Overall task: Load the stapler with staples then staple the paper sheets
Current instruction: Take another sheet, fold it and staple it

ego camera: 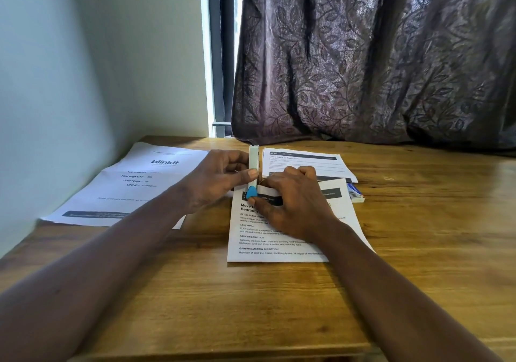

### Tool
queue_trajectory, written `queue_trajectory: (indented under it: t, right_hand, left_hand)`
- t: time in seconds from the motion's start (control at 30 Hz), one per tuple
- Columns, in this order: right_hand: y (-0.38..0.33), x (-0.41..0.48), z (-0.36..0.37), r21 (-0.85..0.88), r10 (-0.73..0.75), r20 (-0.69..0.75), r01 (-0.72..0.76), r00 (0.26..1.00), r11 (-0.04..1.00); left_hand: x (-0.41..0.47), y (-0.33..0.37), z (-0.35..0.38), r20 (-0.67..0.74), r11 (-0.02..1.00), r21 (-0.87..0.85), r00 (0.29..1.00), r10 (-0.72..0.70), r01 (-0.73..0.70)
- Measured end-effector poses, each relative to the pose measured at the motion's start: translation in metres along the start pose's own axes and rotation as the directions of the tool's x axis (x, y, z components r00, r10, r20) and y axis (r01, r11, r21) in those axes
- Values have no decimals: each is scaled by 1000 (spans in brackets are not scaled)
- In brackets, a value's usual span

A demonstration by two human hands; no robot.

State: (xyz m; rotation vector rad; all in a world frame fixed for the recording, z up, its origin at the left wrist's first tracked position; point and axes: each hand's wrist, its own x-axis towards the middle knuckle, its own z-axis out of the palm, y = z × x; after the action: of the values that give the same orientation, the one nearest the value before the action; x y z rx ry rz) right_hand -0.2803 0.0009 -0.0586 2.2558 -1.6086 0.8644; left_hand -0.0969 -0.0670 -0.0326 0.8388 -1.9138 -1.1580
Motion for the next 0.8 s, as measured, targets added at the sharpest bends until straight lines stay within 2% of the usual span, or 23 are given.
queue_trajectory:
  t: [0.27,0.6,0.7,0.8]
  right_hand:
    - [0,-1,-1,26,5,-13,-4,1000,1000]
    - [-1,-1,-3,53,14,-9,-14,1000,998]
    - [-2,-1,-3,24,21,-14,-21,1000,1000]
    - [-2,-1,-3,42,39,-22,-38,999,998]
  left_hand:
    - [1,-3,4,-10,999,49,1000,-11,11]
    - [-4,-1,7,-6,1000,1,1000,0,0]
    - [-6,0,8,-26,1000,-15,1000,10,-10]
    - [-8,1,7,-107,999,-46,994,17,-22]
